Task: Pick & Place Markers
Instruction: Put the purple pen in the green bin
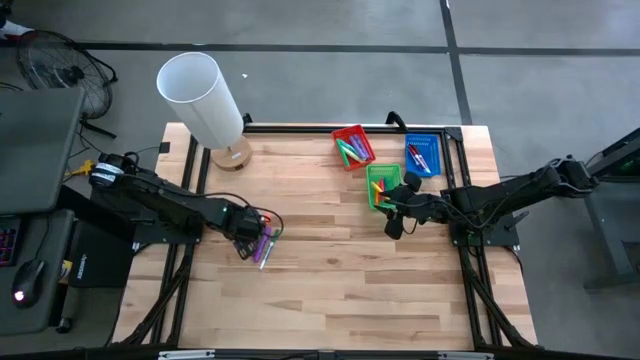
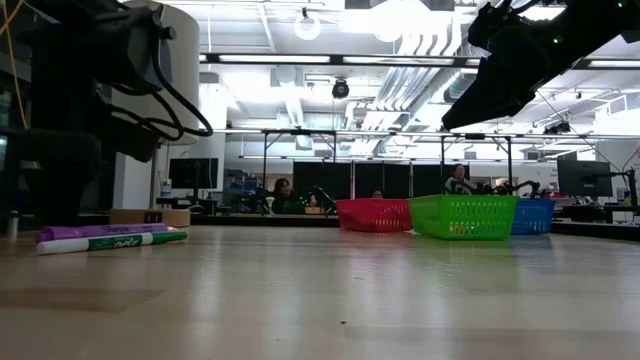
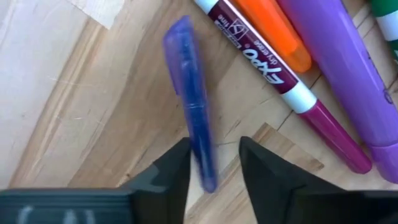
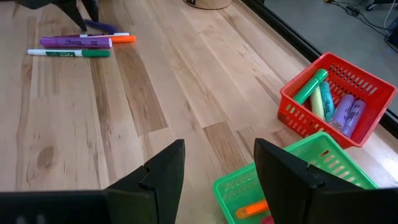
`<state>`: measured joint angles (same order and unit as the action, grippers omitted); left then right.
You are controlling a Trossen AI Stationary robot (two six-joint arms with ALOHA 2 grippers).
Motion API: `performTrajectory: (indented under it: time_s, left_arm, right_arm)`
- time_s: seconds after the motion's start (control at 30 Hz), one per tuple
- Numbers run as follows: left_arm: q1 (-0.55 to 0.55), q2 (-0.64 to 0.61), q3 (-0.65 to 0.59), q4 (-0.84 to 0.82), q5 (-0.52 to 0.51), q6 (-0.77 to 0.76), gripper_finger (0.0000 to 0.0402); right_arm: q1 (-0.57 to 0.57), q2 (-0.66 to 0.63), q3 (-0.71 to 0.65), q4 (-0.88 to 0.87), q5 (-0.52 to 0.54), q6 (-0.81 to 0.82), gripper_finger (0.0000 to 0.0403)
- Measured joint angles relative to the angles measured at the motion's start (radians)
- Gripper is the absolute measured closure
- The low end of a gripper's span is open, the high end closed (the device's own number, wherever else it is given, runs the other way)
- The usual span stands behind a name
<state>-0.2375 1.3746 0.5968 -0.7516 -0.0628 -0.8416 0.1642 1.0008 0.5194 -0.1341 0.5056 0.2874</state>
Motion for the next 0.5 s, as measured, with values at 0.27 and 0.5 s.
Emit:
performTrajectory:
  time_s: [0.27,0.5]
  left_arm:
    - [0.000,0.001,0.000,-0.003,0.000,0.026,0.0354]
    - [0.000,0.000,0.000,-0.015,0.000,0.037,0.0383]
  right_arm:
    - [0.000,0.000,0.000,0.000,-0.004,0.000,0.0221]
    - [0.000,0.000,0.000,0.000,-0.006,0.000,0.0221]
